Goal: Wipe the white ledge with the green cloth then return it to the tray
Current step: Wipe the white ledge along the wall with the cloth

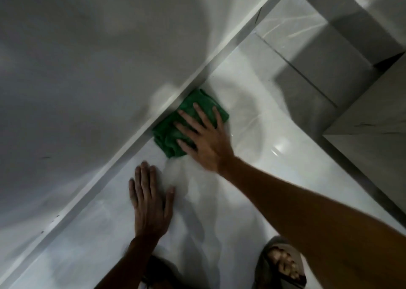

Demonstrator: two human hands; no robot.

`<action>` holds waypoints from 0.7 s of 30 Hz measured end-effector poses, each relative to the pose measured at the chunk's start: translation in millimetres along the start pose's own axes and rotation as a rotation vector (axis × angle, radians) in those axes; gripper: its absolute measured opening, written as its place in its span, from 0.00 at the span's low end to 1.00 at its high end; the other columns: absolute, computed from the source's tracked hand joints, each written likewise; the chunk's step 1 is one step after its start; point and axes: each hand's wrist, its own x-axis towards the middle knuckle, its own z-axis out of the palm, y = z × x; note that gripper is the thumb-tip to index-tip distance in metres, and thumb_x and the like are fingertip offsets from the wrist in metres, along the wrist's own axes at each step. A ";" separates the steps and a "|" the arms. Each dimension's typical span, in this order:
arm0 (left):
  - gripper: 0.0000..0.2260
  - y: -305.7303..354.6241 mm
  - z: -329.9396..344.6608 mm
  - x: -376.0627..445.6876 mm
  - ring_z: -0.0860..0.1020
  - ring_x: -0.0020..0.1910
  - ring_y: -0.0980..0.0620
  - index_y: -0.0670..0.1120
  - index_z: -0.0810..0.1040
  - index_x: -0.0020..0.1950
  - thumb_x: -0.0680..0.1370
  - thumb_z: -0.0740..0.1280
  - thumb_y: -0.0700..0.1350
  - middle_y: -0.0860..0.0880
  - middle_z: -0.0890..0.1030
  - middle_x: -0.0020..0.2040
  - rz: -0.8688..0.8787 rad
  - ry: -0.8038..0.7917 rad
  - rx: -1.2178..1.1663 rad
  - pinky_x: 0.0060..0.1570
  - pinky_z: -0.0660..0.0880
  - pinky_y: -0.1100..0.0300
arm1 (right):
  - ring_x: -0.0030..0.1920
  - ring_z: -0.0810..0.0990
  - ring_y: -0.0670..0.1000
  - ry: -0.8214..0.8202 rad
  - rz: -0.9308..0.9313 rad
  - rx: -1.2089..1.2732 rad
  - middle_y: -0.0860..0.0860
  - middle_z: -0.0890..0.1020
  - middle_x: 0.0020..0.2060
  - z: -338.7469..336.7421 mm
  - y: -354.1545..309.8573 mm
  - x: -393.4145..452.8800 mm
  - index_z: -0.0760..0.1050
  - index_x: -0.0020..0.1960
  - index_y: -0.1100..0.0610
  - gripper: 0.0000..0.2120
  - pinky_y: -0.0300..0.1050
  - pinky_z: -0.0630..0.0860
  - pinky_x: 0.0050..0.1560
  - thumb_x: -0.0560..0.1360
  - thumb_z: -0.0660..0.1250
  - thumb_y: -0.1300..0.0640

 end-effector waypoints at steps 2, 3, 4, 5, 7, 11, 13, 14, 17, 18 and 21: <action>0.36 -2.6 -4.4 -1.5 0.48 0.92 0.40 0.41 0.54 0.90 0.87 0.56 0.60 0.40 0.51 0.92 0.026 -0.013 -0.012 0.88 0.49 0.34 | 0.85 0.66 0.63 0.028 0.049 -0.074 0.50 0.74 0.82 -15.3 41.5 15.7 0.77 0.77 0.47 0.24 0.75 0.54 0.85 0.87 0.60 0.38; 0.36 -4.4 -6.5 -1.9 0.47 0.92 0.40 0.41 0.53 0.90 0.87 0.56 0.60 0.40 0.50 0.92 0.041 -0.025 -0.015 0.88 0.49 0.34 | 0.86 0.65 0.63 0.028 0.111 -0.116 0.50 0.74 0.82 -22.9 59.3 23.8 0.77 0.78 0.47 0.25 0.76 0.53 0.85 0.87 0.58 0.38; 0.37 -6.6 -7.7 -1.5 0.47 0.92 0.41 0.41 0.53 0.90 0.87 0.56 0.60 0.40 0.50 0.92 0.048 -0.034 -0.012 0.88 0.49 0.34 | 0.87 0.63 0.62 0.022 0.185 -0.146 0.50 0.72 0.83 -28.6 70.5 32.6 0.76 0.78 0.48 0.26 0.76 0.52 0.85 0.87 0.57 0.37; 0.37 -7.5 -7.8 -1.1 0.46 0.92 0.41 0.41 0.53 0.90 0.87 0.56 0.60 0.40 0.49 0.92 0.045 -0.036 -0.006 0.88 0.48 0.34 | 0.87 0.62 0.62 0.026 0.259 -0.158 0.50 0.72 0.84 -32.2 73.4 40.6 0.76 0.78 0.49 0.27 0.76 0.52 0.85 0.86 0.57 0.37; 0.38 -4.7 -5.0 -0.7 0.48 0.92 0.40 0.40 0.54 0.90 0.86 0.57 0.60 0.39 0.51 0.92 0.025 -0.017 0.006 0.88 0.49 0.33 | 0.87 0.62 0.63 0.069 0.380 -0.123 0.51 0.72 0.83 -33.5 57.1 50.2 0.76 0.78 0.53 0.27 0.77 0.52 0.85 0.84 0.61 0.40; 0.38 0.8 2.3 1.8 0.51 0.91 0.38 0.39 0.58 0.89 0.85 0.59 0.61 0.38 0.55 0.91 0.018 0.051 0.016 0.88 0.49 0.33 | 0.87 0.63 0.64 0.086 0.390 -0.001 0.55 0.74 0.82 -12.3 -9.4 31.6 0.78 0.76 0.55 0.27 0.76 0.50 0.86 0.81 0.66 0.43; 0.40 -2.0 3.7 0.6 0.49 0.91 0.39 0.39 0.56 0.89 0.85 0.58 0.62 0.38 0.53 0.91 0.012 0.043 0.028 0.88 0.48 0.34 | 0.86 0.64 0.63 0.039 0.267 0.038 0.55 0.74 0.82 -0.7 -42.0 7.1 0.80 0.74 0.53 0.26 0.73 0.50 0.87 0.81 0.67 0.43; 0.40 -2.4 3.2 0.1 0.48 0.92 0.39 0.40 0.55 0.90 0.85 0.57 0.63 0.39 0.52 0.91 0.013 0.032 0.035 0.89 0.47 0.34 | 0.86 0.64 0.63 0.028 0.208 0.059 0.54 0.74 0.82 2.9 -48.6 -2.0 0.81 0.74 0.52 0.25 0.72 0.50 0.87 0.81 0.67 0.42; 0.41 -6.9 0.7 -1.1 0.48 0.92 0.39 0.40 0.53 0.90 0.85 0.56 0.64 0.39 0.51 0.92 0.047 0.005 0.015 0.89 0.47 0.35 | 0.86 0.66 0.60 -0.001 0.023 0.036 0.50 0.73 0.83 1.0 -21.5 -5.1 0.79 0.76 0.48 0.25 0.71 0.54 0.87 0.83 0.65 0.39; 0.41 -9.6 -1.5 -2.9 0.48 0.91 0.38 0.39 0.53 0.90 0.85 0.56 0.64 0.39 0.51 0.91 0.062 0.001 0.014 0.89 0.48 0.35 | 0.86 0.66 0.61 -0.016 -0.020 0.005 0.49 0.73 0.83 -2.4 -1.0 0.0 0.77 0.78 0.46 0.26 0.71 0.55 0.86 0.84 0.64 0.38; 0.41 -15.8 -8.0 -6.6 0.49 0.91 0.38 0.39 0.54 0.90 0.85 0.57 0.64 0.39 0.51 0.91 0.091 -0.018 -0.006 0.88 0.50 0.33 | 0.86 0.64 0.64 -0.015 0.101 -0.085 0.52 0.72 0.84 -26.8 68.1 26.9 0.73 0.81 0.47 0.29 0.76 0.56 0.85 0.85 0.61 0.36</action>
